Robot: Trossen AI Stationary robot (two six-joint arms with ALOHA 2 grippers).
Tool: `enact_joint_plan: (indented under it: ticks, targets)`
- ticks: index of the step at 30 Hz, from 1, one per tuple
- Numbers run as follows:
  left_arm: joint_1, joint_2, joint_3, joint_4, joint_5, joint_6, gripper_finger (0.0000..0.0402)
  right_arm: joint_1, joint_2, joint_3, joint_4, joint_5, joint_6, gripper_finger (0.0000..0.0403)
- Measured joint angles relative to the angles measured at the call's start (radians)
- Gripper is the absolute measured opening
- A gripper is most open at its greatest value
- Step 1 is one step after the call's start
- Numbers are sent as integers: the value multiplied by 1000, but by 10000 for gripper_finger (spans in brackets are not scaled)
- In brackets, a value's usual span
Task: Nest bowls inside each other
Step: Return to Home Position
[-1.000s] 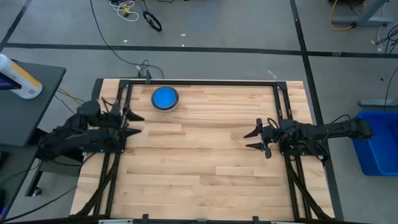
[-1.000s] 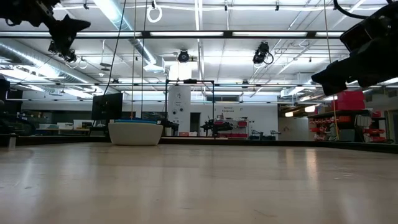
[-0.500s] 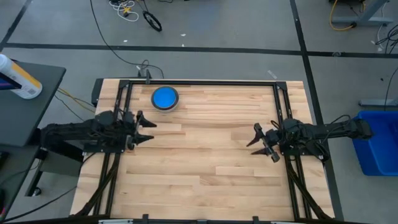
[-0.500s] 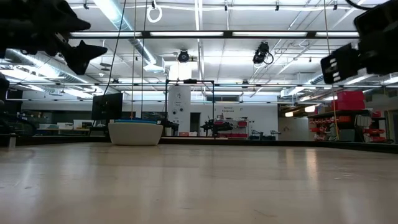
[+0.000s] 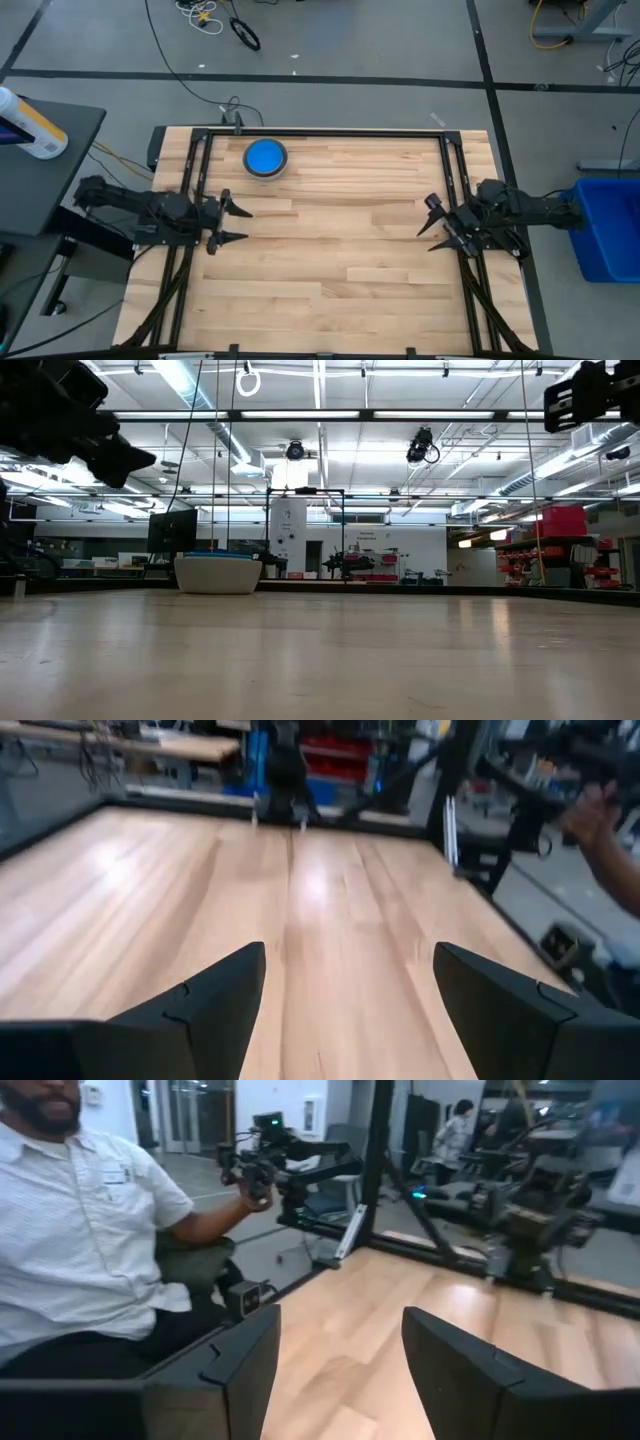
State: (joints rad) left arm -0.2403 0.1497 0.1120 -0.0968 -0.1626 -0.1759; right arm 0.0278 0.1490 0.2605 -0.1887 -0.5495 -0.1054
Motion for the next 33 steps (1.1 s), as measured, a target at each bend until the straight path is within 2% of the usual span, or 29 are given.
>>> enact_joint_plan:
  ticks: [5, 7, 12, 14, 17, 23, 25, 27, 30, 33]
  targets:
    - [-116, 0, 0, -78, -94, -26, 300, 0, -150, -16, -152, 50, -9, 228]
    - [-164, 0, 0, -90, -143, -27, 300, 1, -145, -29, -160, 51, -8, 232]
    - [-277, -2, -5, -125, -283, -19, 300, 15, -146, -93, -77, 51, -8, 241]
    - [-312, -6, -18, -119, -294, -22, 300, 20, -146, -118, -47, 54, -8, 245]
    - [-356, -7, -26, -86, -224, -8, 300, 21, -147, -148, -5, 62, 10, 252]
    - [-426, -7, -31, 123, 116, 119, 300, 21, -147, -159, 14, 59, 37, 262]
    - [-438, -7, -31, 169, 132, 138, 300, 21, -147, -159, 16, 59, 37, 265]
    - [-443, -7, -30, 173, 57, 122, 300, 21, -147, -159, 21, 59, 38, 267]
    - [-441, -6, -36, 103, -109, 68, 300, 21, -147, -159, 29, 59, 41, 270]
    - [-441, -6, -80, 110, -146, 35, 300, 21, -147, -159, 29, 58, 41, 273]
